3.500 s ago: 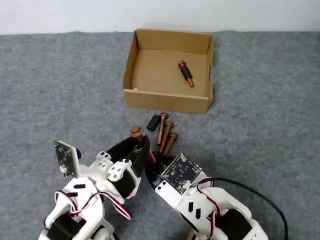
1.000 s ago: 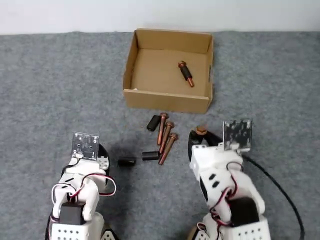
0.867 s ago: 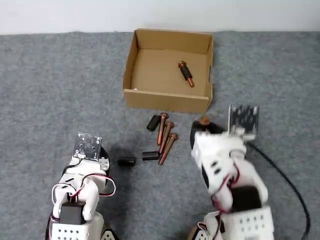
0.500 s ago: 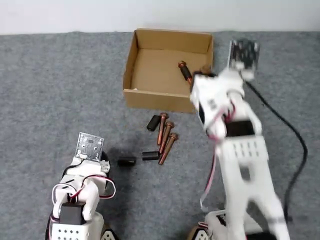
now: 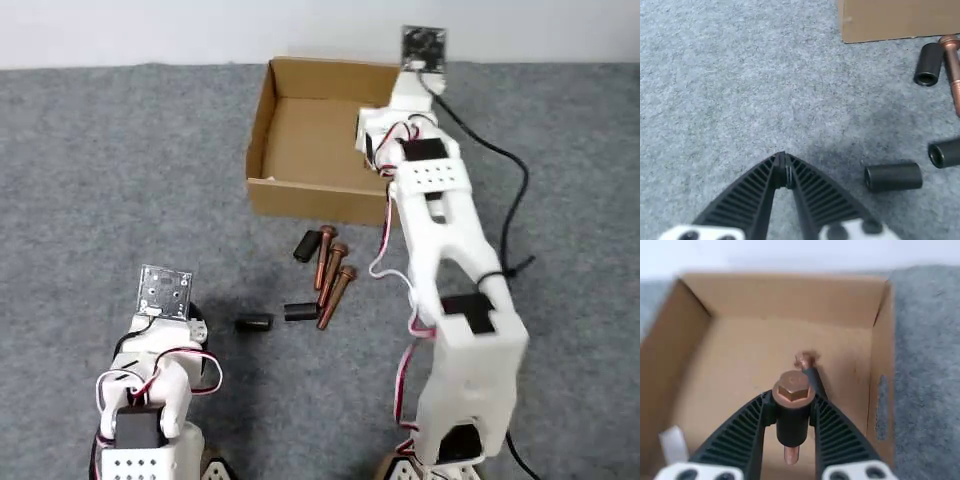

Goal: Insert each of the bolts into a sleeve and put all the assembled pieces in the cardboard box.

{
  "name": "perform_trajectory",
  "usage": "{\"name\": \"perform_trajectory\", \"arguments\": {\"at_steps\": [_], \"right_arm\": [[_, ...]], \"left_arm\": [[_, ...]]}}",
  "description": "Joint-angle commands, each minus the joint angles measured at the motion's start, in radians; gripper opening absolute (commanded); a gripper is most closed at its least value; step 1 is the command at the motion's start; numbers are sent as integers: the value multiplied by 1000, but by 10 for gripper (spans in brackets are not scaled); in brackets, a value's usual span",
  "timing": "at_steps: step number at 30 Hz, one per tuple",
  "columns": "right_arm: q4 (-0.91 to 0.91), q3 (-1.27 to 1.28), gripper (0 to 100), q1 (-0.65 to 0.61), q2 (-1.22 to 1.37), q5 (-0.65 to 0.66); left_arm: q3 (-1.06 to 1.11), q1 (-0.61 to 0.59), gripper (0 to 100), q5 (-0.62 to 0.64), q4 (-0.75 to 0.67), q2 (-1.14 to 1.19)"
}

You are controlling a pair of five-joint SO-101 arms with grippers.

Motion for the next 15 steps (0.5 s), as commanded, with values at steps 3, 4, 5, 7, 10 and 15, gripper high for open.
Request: {"name": "perform_trajectory", "arguments": {"at_steps": [3,4,5,7,10,15], "right_arm": [[74,-265,8,-45,137,84],[91,-288,11,-53,163,95],[108,-311,12,-59,188,109],[140,-345,13,-71,232,129],[176,-399,56,-76,286,143],[259,-466,169,-74,317,143]], "left_arm": [[-7,-8,6,-9,8,-2],[-7,-8,6,-9,8,-2],[-7,-8,6,-9,9,-2],[-7,-8,6,-9,9,-2],[-7,-8,6,-9,11,-2],[-7,-8,6,-9,11,-2]]}}
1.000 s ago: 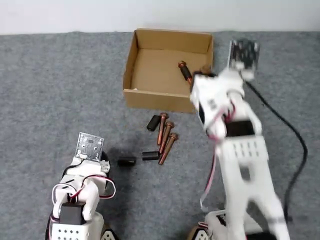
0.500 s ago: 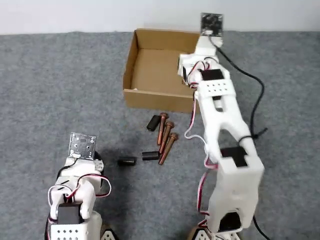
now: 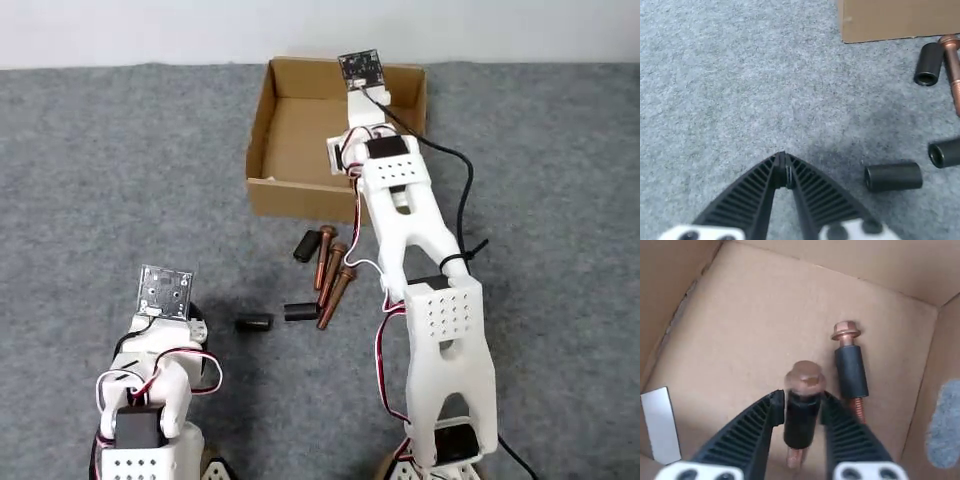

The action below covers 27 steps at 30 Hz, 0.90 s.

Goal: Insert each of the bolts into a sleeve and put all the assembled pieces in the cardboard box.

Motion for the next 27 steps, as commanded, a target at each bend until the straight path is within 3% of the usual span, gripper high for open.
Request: {"name": "perform_trajectory", "arguments": {"at_steps": [1,6,11,22,27], "right_arm": [[61,-95,169,-7,-16,11],[150,-212,111,-8,-16,9],[349,-408,4,-15,-16,8],[878,-825,8,-93,-8,-3],[923,-859,8,-122,-27,-106]], "left_arm": [[-7,-8,6,-9,11,-2],[-7,-8,6,-9,12,-2],[-7,-9,6,-9,12,-2],[-7,-35,6,-11,11,-2],[-7,-35,6,-11,11,-2]]}}
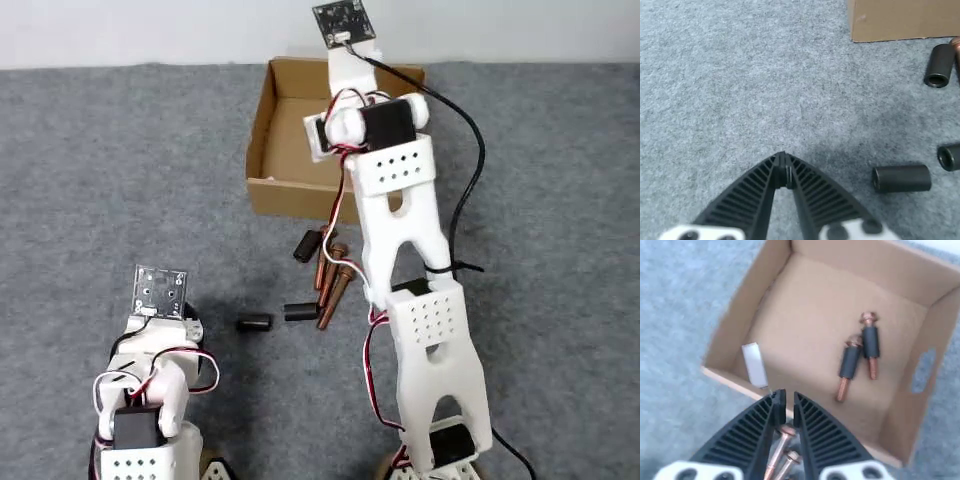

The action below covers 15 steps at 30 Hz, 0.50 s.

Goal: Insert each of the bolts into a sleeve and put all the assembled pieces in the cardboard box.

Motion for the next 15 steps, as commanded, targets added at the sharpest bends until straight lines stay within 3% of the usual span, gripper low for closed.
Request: {"name": "perform_trajectory", "arguments": {"at_steps": [1,7,15], "right_arm": [[47,-43,8,-16,-33,-55],[47,137,8,-45,-139,-144],[44,750,12,-71,-435,-267]], "left_arm": [[-7,-6,6,-11,11,-2],[-7,-6,6,-11,11,-2],[-7,-6,6,-11,11,-2]]}}
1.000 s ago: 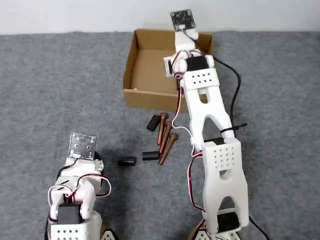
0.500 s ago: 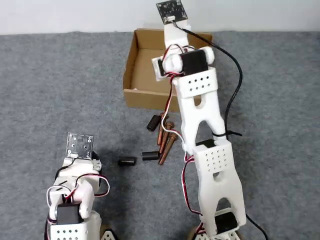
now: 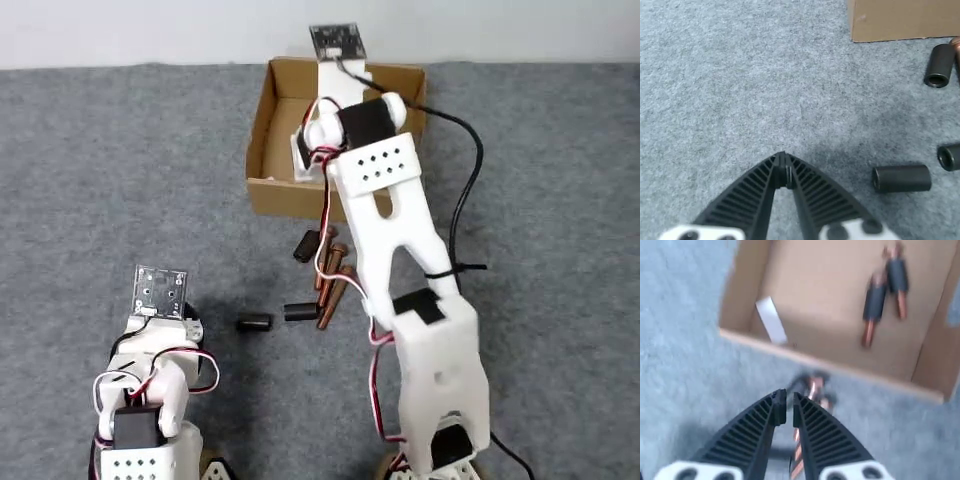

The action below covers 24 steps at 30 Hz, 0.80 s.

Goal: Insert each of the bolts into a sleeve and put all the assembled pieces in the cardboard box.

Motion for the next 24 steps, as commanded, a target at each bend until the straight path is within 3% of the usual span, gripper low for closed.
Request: {"name": "perform_trajectory", "arguments": {"at_steps": [1,6,9,13,24], "right_arm": [[41,269,12,-12,-168,-71],[41,511,17,-16,-206,-195],[18,595,84,-13,-162,-229],[8,605,187,-18,-76,-261],[-133,605,194,-42,30,-267]], "left_arm": [[-7,-8,6,-11,11,-2],[-7,-8,6,-11,11,-2],[-7,-8,6,-11,11,-2],[-7,-8,6,-11,11,-2],[-7,-8,6,-11,11,-2]]}}
